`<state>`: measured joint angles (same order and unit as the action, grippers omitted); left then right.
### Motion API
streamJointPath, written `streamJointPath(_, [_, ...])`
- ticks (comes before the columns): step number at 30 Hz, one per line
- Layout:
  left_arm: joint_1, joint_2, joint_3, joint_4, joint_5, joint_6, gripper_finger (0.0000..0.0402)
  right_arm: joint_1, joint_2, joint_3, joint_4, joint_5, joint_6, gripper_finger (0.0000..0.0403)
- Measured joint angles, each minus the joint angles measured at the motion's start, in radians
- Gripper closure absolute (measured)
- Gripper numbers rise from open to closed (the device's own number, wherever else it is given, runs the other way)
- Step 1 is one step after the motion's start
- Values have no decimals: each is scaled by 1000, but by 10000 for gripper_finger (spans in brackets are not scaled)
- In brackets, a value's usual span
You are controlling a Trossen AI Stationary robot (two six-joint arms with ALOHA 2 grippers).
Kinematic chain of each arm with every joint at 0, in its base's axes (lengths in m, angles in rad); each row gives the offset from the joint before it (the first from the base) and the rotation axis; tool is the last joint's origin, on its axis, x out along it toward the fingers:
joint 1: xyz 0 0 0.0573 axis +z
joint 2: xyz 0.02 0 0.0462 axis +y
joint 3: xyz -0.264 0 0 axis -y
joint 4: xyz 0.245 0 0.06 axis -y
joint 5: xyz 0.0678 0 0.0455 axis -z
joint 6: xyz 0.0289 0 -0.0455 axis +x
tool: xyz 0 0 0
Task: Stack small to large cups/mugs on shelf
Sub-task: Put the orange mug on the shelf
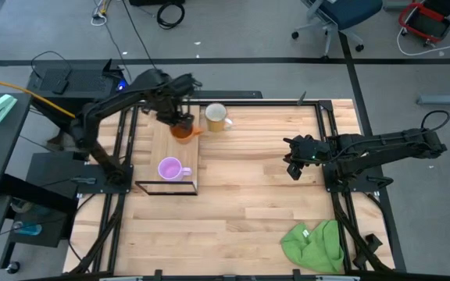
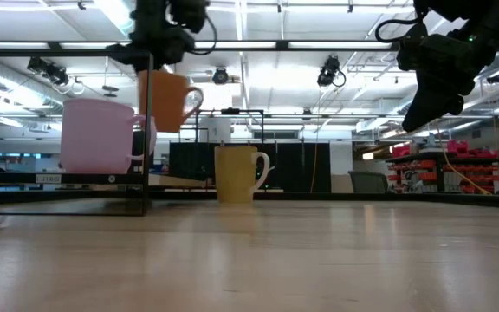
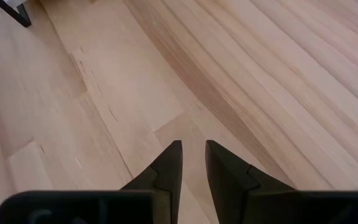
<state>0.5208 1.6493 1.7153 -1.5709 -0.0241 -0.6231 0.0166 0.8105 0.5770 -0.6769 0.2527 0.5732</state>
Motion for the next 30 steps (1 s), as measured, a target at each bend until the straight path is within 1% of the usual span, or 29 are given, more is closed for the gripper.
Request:
streamJointPath(6, [52,-148,-183,15,0,-36,379,0,0,0,1,0,4,325])
streamJointPath(11, [73,-248,-319,101,-2,-40,379,0,0,0,2,0,11,325])
streamJointPath(15, [83,-297,-401,171,2,-8,379,0,0,0,3,0,11,325])
streamJointPath(20, [83,-311,-452,208,2,32,379,0,0,0,5,0,11,325])
streamJointPath(26, [86,-308,-468,266,7,110,379,0,0,0,6,0,29,325])
streamJointPath(30, [108,-308,-468,278,28,128,379,0,0,0,6,0,30,325])
